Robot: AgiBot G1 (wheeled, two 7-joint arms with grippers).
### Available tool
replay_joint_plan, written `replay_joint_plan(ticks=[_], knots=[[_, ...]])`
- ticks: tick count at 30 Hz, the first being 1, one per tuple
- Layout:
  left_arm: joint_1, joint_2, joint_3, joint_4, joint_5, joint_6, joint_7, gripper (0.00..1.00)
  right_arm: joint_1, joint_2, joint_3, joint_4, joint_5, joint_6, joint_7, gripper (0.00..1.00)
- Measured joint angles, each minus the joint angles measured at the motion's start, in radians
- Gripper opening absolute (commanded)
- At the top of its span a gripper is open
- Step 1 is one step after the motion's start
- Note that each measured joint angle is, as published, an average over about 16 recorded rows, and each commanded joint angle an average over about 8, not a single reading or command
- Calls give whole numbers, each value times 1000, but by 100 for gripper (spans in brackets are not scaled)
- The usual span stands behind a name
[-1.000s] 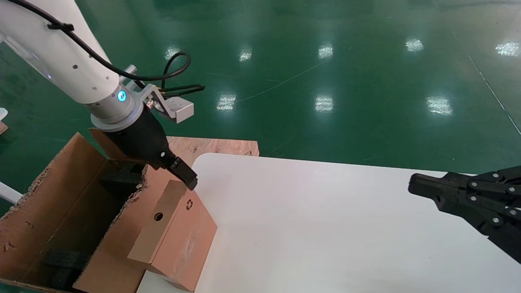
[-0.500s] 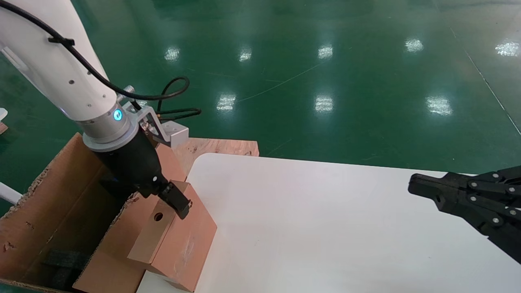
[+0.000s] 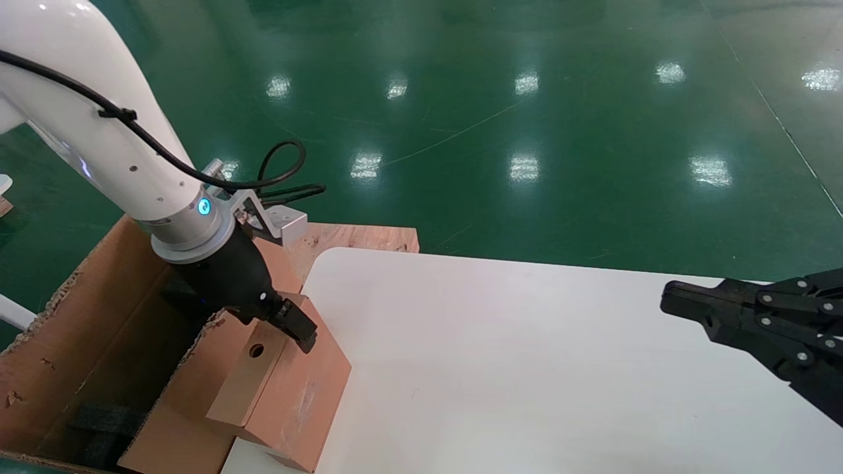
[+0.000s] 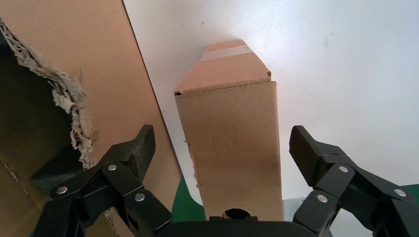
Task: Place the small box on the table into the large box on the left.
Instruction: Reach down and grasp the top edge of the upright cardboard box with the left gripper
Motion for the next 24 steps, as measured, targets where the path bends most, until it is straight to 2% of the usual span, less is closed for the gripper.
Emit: replay_joint_plan(ticks=[24], knots=[[41, 45, 37, 122, -58, 69, 13, 100, 0, 0, 0, 0, 0, 0, 0, 0]])
